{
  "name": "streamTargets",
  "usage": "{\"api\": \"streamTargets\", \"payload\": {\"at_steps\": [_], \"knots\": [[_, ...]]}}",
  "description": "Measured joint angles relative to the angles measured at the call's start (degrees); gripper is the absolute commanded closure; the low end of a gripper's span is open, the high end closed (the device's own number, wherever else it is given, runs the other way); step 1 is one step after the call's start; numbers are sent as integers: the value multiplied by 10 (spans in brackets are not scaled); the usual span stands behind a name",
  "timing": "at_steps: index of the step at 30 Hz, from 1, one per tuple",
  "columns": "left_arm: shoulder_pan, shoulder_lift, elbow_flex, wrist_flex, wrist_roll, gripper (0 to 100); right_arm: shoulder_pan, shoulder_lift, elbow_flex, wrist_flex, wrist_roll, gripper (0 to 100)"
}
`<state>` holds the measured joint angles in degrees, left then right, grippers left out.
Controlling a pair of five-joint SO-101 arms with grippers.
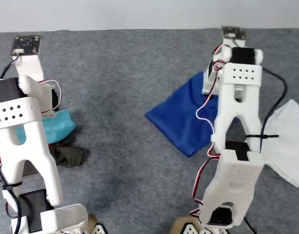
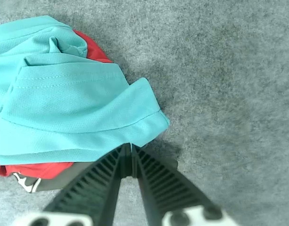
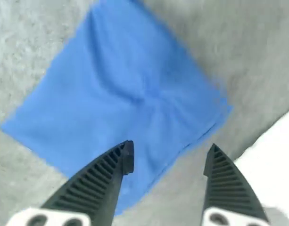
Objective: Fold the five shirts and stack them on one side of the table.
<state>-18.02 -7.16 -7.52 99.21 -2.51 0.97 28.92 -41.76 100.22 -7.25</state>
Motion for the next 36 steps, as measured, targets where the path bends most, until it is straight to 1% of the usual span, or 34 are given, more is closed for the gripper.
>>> {"api": "streamTargets", "payload": {"at_steps": [2,4,8,10,14,22,30,36], "knots": [[0,0,0,0,-18,994,-8,-1,11,1,-62,746],[0,0,0,0,-26,994,-15,-6,32,1,-108,720],[0,0,0,0,-32,994,-49,-14,68,1,-183,578],[0,0,0,0,-32,994,-62,-14,77,-2,-221,523],[0,0,0,0,-32,994,-66,-11,81,-25,-278,512],[0,0,0,0,-32,994,-65,75,81,-43,-338,512],[0,0,0,0,-32,994,-65,182,81,-101,-343,512],[0,0,0,0,-32,994,-71,214,69,-120,-343,518]]}}
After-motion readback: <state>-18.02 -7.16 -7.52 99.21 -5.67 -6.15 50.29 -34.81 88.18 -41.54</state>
